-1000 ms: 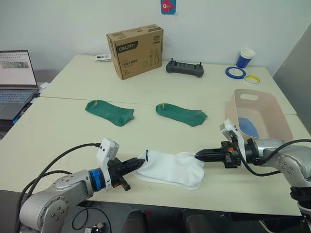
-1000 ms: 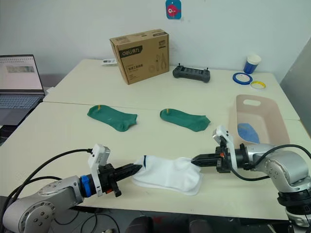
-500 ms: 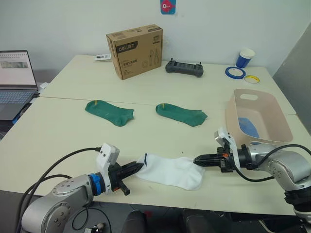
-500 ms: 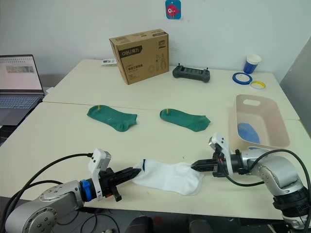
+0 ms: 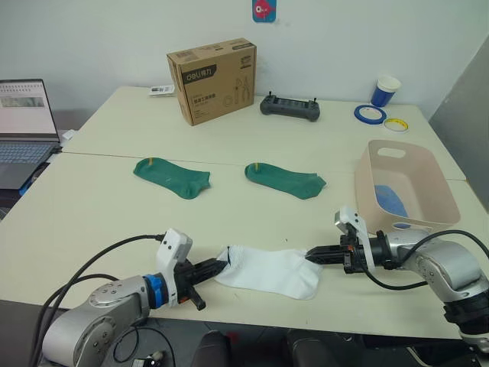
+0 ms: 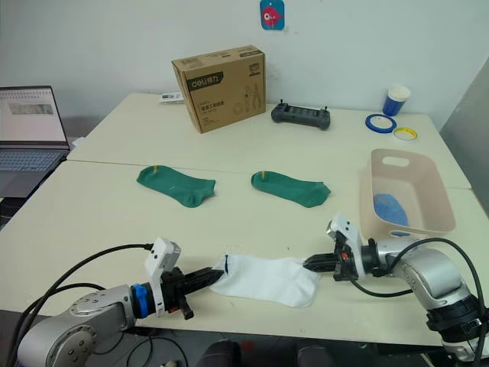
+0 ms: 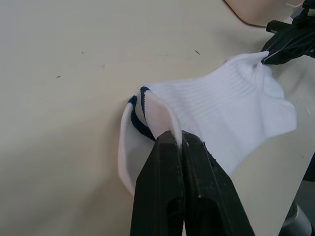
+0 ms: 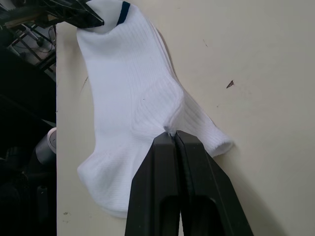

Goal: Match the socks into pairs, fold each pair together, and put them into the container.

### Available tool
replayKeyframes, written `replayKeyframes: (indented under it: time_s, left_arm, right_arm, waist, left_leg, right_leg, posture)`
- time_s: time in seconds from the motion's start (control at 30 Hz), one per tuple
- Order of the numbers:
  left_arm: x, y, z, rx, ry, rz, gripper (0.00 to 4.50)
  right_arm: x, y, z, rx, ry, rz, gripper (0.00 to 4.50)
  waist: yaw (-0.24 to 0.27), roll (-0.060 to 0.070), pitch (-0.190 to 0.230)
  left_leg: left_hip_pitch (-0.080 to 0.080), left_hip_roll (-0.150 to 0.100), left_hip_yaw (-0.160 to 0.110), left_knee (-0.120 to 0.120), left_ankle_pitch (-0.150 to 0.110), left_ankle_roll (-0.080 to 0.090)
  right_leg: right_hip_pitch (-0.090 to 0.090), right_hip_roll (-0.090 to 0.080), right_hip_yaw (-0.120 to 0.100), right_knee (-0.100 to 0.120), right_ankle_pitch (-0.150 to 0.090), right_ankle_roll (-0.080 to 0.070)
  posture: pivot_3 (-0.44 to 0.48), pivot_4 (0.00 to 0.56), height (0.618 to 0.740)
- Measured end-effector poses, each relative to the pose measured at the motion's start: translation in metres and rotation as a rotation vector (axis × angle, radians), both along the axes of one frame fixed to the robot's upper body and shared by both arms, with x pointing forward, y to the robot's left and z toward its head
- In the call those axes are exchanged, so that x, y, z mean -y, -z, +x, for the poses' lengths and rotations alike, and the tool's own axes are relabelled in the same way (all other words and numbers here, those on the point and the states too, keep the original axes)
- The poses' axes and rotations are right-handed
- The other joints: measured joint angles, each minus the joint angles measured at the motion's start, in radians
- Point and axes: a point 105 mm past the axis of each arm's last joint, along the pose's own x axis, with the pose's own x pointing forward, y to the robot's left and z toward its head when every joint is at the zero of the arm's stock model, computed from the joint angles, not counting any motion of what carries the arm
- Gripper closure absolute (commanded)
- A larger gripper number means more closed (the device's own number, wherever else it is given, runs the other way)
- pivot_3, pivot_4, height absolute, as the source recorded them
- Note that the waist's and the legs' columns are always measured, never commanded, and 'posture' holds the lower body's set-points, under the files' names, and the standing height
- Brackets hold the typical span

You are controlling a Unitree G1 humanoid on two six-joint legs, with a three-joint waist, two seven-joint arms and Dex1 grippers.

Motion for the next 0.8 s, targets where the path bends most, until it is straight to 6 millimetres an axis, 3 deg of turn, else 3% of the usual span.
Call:
replayKeyframes:
  time_s: [0.43, 0.53, 0.8]
  left_arm:
    - [-0.005, 0.002, 0.002, -0.013, -0.005, 0.013, 4.50]
    - [-0.004, 0.000, 0.004, 0.007, -0.011, -0.002, 3.88]
    - [-0.011, 0.002, 0.001, -0.006, -0.024, 0.004, 1.25]
  right_arm:
    - [0.002, 0.007, -0.004, -0.001, -0.013, -0.020, 4.45]
    - [0.001, 0.006, -0.003, 0.013, -0.010, -0.019, 3.81]
    - [0.004, -0.001, 0.005, 0.044, 0.026, 0.001, 0.98]
  waist:
    - [0.000, 0.000, 0.000]
    - [0.000, 0.000, 0.000]
    - [0.000, 0.000, 0.000]
  left_leg:
    - [0.000, 0.000, 0.000, 0.000, 0.000, 0.000]
    - [0.000, 0.000, 0.000, 0.000, 0.000, 0.000]
    - [0.000, 0.000, 0.000, 0.000, 0.000, 0.000]
  right_leg:
    - [0.000, 0.000, 0.000, 0.000, 0.000, 0.000]
    - [0.000, 0.000, 0.000, 0.000, 0.000, 0.000]
    - [-0.001, 0.000, 0.000, 0.000, 0.000, 0.000]
  posture:
    - [0.000, 0.150, 0.740]
    - [0.000, 0.150, 0.740]
    - [0.000, 0.150, 0.740]
